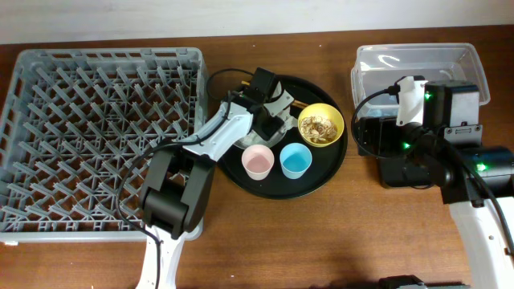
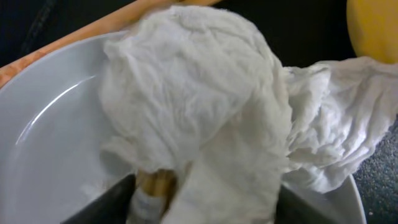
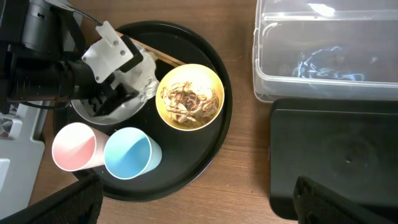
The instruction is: Sort waste into correct bins and load items into the dishwasher rack
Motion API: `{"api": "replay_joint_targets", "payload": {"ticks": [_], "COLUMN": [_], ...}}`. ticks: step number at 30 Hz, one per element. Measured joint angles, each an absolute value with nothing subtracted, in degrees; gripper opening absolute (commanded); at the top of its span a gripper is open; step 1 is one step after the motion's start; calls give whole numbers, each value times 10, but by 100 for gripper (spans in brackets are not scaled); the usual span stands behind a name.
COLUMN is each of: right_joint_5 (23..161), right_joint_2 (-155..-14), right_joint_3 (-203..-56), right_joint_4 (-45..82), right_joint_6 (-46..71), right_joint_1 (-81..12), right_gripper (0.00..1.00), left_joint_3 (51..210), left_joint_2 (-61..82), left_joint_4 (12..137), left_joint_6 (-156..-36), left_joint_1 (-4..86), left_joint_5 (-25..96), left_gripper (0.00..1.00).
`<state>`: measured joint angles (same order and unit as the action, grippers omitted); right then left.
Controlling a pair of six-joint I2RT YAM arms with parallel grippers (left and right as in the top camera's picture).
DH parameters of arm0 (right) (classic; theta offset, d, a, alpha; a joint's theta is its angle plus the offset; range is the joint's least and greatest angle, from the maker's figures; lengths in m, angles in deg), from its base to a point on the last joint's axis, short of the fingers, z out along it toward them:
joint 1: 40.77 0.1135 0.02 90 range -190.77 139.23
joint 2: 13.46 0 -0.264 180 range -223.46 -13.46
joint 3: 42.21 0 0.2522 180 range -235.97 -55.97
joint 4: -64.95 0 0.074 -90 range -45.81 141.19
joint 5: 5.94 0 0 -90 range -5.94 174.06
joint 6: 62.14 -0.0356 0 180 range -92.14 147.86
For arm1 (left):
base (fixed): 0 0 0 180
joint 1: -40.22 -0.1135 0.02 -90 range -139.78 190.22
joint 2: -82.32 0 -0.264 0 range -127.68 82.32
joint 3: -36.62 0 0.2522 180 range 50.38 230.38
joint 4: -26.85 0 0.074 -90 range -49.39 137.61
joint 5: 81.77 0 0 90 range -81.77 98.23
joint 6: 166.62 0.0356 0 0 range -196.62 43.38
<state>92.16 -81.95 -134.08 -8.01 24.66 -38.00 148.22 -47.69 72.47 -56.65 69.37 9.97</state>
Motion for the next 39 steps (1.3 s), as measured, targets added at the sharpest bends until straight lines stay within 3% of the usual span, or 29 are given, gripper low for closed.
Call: {"api": "replay_joint_targets", "payload": {"ticks": [1,5,11,15,20,28,32,39], "right_joint_5": [921,921,921,921,923,926,965,1059], "right_joint_2": [-820,-820,-820,-820,-816,-674,-716,-866], "right_joint_3": [-1341,-1341,-1341,-1341,-1341,-1353,-1354,-1354], "right_joint_4": [-80,-80,-81,-80,-82,-123,-140,-120], "right_joint_6": [247,247,247,247,235,186,186,187], "right_joint_1": [-380,-380,-380,-380,-384,-556,-559,-527], "right_gripper": [98,98,98,98,98,98,99,100], "left_joint_3": [1482,1504,1718,1746,1746,1746,1747,1727], "left_joint_2": [-478,-483,-487,-484,-484,-484,-484,-484], "left_joint_4": [725,757,920,968,941,857,924,945], "left_joint_6": [-566,-571,-625,-634,-639,-641,-704,-835], "left_joint_1": [694,694,667,651,654,700,723,629], "left_joint_5": [99,97,98,102,164,252,203,114], "left_gripper": [0,0,0,0,0,0,0,0]}}
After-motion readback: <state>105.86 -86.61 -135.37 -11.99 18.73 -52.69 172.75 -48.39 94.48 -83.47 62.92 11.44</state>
